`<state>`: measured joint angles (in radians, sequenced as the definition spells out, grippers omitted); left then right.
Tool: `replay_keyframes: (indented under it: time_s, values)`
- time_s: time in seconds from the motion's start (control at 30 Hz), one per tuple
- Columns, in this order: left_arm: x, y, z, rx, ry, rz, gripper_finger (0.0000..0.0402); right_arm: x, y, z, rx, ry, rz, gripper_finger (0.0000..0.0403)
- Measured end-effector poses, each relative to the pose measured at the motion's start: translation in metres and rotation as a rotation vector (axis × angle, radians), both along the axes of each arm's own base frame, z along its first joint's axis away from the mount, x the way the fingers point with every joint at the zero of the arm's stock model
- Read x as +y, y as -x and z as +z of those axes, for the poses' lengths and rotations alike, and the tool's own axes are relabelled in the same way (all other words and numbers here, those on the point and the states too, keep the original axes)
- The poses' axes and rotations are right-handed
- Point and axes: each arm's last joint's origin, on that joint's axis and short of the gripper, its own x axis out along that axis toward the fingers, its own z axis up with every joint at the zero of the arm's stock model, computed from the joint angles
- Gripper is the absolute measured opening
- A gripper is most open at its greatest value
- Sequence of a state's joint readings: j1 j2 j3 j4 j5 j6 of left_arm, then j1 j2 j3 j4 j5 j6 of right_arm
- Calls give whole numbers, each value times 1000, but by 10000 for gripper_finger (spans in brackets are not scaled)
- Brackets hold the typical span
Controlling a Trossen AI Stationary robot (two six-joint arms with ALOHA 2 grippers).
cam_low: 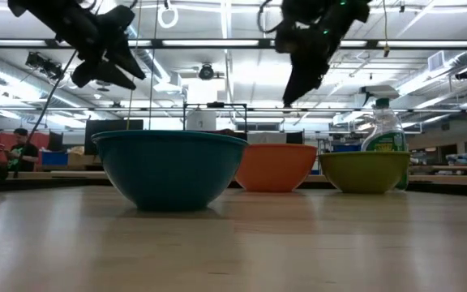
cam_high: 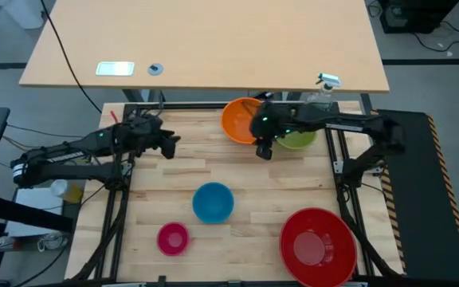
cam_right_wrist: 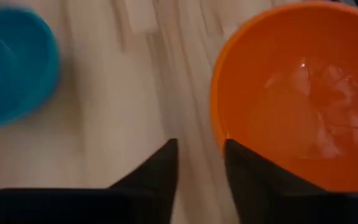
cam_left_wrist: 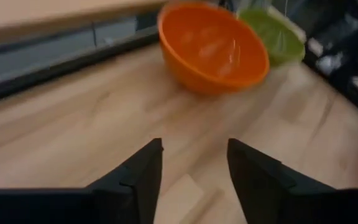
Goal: Nest bowls inside each other
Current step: Stack the orange bowl on the red bowl
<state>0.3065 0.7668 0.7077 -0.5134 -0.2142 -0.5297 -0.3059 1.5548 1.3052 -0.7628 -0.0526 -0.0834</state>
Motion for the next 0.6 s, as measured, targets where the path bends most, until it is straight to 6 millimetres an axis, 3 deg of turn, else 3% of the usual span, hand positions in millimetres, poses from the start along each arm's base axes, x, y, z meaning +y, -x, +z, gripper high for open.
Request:
replay_keyframes:
  time_s: [0.13, 0.27, 0.4, 0.6]
  values:
    - [2, -9, -6, 36, 22, -44, 211, -1, -17, -13, 166, 90, 51, 230]
    - [3, -15, -12, 75, 31, -48, 212, -5, -30, -35, 274, 153, 111, 265]
    - [4, -16, -13, 83, 31, -50, 212, -11, -39, -54, 350, 238, 146, 263]
    - [4, -16, -13, 88, 26, -45, 212, -13, -50, -79, 392, 230, 252, 221]
